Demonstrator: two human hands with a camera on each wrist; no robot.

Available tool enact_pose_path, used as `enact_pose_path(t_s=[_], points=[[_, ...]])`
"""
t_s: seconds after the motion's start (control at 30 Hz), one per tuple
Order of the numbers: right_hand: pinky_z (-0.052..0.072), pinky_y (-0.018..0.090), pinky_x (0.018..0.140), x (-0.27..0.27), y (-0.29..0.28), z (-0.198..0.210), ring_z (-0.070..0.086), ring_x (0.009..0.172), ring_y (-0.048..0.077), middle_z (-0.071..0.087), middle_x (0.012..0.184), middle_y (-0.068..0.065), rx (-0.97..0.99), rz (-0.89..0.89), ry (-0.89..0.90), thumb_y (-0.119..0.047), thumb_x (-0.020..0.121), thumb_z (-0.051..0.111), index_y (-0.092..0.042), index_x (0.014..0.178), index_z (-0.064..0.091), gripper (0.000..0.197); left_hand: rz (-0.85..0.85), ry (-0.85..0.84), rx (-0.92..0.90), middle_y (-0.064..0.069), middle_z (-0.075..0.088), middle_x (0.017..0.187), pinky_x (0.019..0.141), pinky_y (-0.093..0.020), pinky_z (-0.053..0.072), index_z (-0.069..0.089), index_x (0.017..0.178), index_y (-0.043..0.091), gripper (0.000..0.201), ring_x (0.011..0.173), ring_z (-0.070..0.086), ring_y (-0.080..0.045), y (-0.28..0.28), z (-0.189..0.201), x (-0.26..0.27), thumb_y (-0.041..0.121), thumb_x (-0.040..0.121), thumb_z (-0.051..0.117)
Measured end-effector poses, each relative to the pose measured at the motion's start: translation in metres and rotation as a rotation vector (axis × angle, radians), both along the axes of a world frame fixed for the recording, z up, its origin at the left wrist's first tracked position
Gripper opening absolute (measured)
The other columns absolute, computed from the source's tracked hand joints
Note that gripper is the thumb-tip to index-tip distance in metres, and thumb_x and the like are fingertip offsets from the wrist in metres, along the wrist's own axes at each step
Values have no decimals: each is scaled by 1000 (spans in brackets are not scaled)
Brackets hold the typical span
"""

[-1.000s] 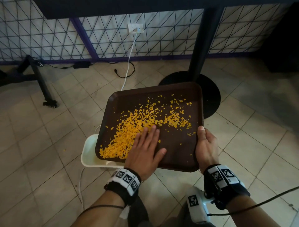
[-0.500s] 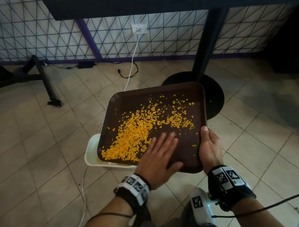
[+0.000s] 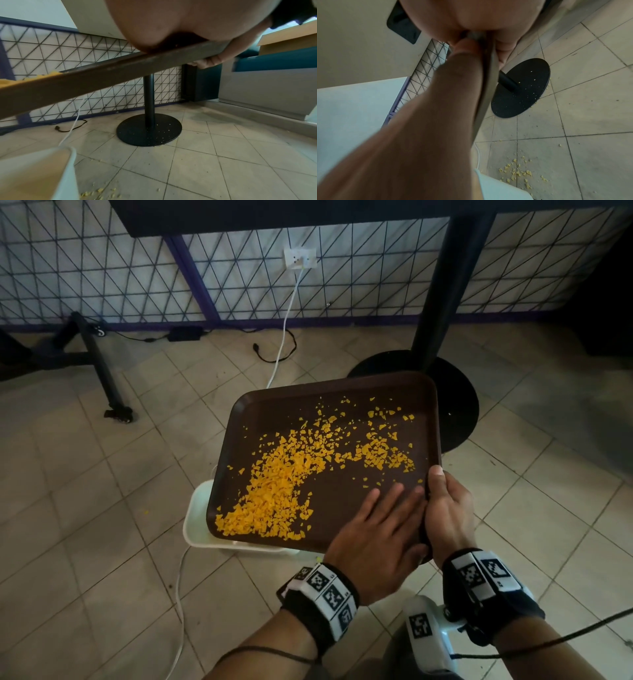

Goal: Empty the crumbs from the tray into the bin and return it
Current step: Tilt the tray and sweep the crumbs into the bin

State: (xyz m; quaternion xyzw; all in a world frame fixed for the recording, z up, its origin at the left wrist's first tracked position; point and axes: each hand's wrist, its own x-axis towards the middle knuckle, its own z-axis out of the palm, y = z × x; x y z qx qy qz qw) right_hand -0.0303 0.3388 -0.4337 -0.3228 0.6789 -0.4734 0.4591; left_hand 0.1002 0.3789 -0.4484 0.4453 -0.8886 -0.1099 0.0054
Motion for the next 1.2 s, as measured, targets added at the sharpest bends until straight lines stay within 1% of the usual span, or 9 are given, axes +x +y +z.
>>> enact_pose_path(t_s=[0.13,0.27,0.5,0.6,0.77,0.87,0.97,1.07,1.2], points=[[55,40,78,-2,0,-2,68,87,28,72,90,7,5,27,74,-43,99,38,-15,94,67,41,137,-38,36,0,-1,164,122,-48,13,10,157,18,64,152,-4,-20,3,-10,34,54,104,15],[56,47,83,0,0,-3,69,89,25,73,94,6,19,52,53,-48,98,37,-17,97,67,42,292,-67,83,2,-15,163,123,-45,2,-5,155,21,64,150,-19,-16,-3,-7,64,56,103,3],[55,36,77,5,2,3,69,89,19,73,91,3,-26,51,45,-37,101,39,-18,94,69,35,35,-27,-45,-3,-3,166,122,-46,2,5,159,15,60,152,-8,-21,-28,12,1,40,106,22],[56,42,81,2,0,1,69,88,23,73,92,5,-30,39,65,-40,99,39,-17,97,69,38,122,-52,-42,-1,-4,166,122,-48,4,6,158,17,61,152,-8,-20,-41,8,3,45,106,20],[57,48,81,-6,0,-1,69,87,26,73,92,7,30,20,61,-50,97,36,-18,97,67,44,363,-107,73,4,-28,159,122,-43,-5,-19,153,24,63,146,-28,-15,-42,-14,65,55,103,5],[56,48,81,-7,0,1,67,86,28,71,90,7,30,3,96,-51,97,34,-18,94,66,46,464,-108,128,5,-27,160,123,-43,0,-18,153,25,64,147,-26,-14,-39,-18,97,57,102,2],[55,43,76,-9,-2,2,66,85,29,70,87,7,14,-8,130,-47,99,35,-15,90,65,45,395,-43,79,4,-24,161,123,-42,-4,-14,155,24,63,148,-23,-15,-42,-8,80,55,103,5],[53,41,72,-7,-2,0,64,82,29,68,84,6,-16,-24,140,-46,98,37,-16,84,64,42,189,29,-20,1,-11,164,123,-45,4,2,157,19,61,152,-8,-21,-40,4,30,47,106,18],[56,42,82,-4,-2,0,69,89,21,73,93,3,-18,-4,87,-45,97,38,-19,94,68,40,22,-1,-25,-1,-2,166,123,-46,4,6,158,16,61,152,-5,-22,-26,-1,-7,45,106,21]])
